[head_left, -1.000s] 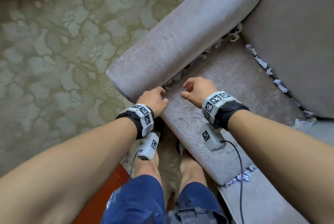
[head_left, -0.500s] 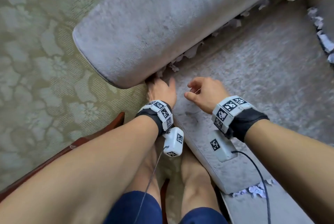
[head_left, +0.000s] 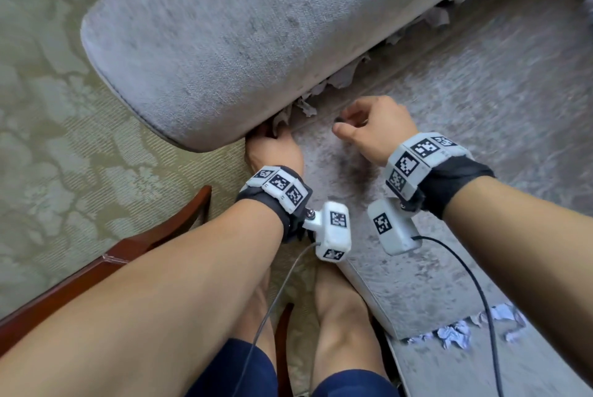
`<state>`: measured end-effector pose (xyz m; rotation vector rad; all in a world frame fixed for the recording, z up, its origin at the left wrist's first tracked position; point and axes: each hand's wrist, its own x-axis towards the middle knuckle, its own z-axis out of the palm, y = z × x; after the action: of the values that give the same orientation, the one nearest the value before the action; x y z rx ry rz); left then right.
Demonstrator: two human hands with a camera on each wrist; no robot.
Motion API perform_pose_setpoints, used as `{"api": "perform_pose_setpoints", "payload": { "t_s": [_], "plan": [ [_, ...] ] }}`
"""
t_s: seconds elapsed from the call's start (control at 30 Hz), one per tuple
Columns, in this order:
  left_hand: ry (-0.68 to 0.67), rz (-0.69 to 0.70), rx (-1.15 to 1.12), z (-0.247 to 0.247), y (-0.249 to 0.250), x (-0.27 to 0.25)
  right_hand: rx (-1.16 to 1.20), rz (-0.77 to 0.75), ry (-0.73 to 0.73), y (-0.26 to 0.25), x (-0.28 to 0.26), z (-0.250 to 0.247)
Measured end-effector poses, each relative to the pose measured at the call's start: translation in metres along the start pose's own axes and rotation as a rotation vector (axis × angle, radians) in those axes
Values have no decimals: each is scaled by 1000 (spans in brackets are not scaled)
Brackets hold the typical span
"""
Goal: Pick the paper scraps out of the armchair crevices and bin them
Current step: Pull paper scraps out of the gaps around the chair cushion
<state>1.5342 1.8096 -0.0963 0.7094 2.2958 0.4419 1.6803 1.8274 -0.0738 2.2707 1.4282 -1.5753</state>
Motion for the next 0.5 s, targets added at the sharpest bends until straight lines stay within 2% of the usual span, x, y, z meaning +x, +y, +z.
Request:
{"api": "perform_pose_setpoints", "payload": {
  "t_s": [0.13, 0.33, 0.5],
  "plan": [
    [-72, 63, 78, -11, -6, -6, -18, 2, 27, -12, 8, -6],
    [-217, 138, 161, -35, -18, -8, -14, -17, 70, -35, 17, 11],
    [-225, 180, 159, -39, -31, -4, 38, 65, 212, -44, 21, 34]
  ]
}}
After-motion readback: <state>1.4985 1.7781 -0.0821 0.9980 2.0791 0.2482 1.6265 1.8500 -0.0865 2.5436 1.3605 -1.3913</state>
